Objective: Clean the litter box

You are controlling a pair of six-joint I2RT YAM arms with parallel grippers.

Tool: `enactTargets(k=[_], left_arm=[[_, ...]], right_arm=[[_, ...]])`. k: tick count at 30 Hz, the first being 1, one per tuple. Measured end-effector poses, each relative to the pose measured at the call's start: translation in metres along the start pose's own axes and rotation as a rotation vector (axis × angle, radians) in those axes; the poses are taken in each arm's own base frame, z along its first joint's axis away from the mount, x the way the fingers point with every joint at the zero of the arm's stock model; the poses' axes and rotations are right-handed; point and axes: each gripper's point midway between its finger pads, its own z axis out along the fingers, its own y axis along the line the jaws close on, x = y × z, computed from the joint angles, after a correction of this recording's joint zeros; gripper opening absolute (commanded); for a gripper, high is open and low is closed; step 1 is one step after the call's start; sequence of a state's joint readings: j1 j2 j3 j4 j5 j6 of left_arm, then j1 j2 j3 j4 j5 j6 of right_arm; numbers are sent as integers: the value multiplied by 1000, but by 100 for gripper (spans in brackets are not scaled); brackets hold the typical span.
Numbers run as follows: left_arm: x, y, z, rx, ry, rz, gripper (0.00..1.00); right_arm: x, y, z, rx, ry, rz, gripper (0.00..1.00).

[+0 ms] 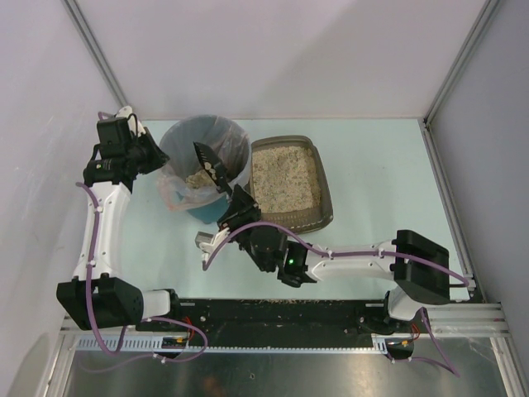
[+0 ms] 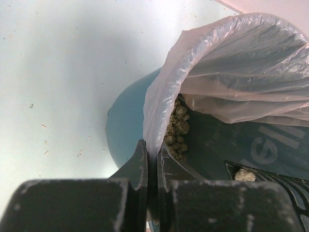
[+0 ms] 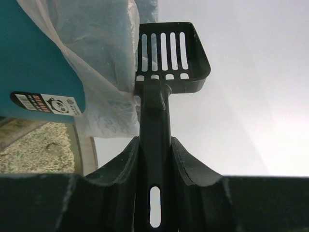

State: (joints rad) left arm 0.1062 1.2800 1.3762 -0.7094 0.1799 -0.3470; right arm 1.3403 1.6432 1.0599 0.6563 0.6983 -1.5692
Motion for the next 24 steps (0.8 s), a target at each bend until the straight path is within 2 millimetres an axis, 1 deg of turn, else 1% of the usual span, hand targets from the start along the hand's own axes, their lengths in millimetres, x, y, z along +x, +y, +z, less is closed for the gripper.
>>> enactTargets(k=[3,8,10,12,13,15,18,20,24], left_arm=[[0,0,0,0,-1,-1,0],[0,0,0,0,-1,-1,0],[0,0,0,1,0,-1,0],[0,0,0,4,0,-1,0],[0,-1,0,4,-1,-1,0],[0,-1,0,5,-1,-1,0],[0,-1,0,9,-2,1,0],[0,-4,-1,20,-3,11,0],[0,-5,-2,25,-2,12,0]], right_arm=[[2,-8,-1,17,6,-38,0],[8,-27,-6,71,39,-75,0],[10,-32,-7,85,50,-79,0],[12,-32,-7,85,57,-75,0],[11,-31,-7,82,56,-62,0],[9,-22,-8,52,49,-43,0],[5,0,-10,-10,27,-30,0],[5,9,-11,-34,27,-27,0],[6,7,-11,-30,26,-7,0]])
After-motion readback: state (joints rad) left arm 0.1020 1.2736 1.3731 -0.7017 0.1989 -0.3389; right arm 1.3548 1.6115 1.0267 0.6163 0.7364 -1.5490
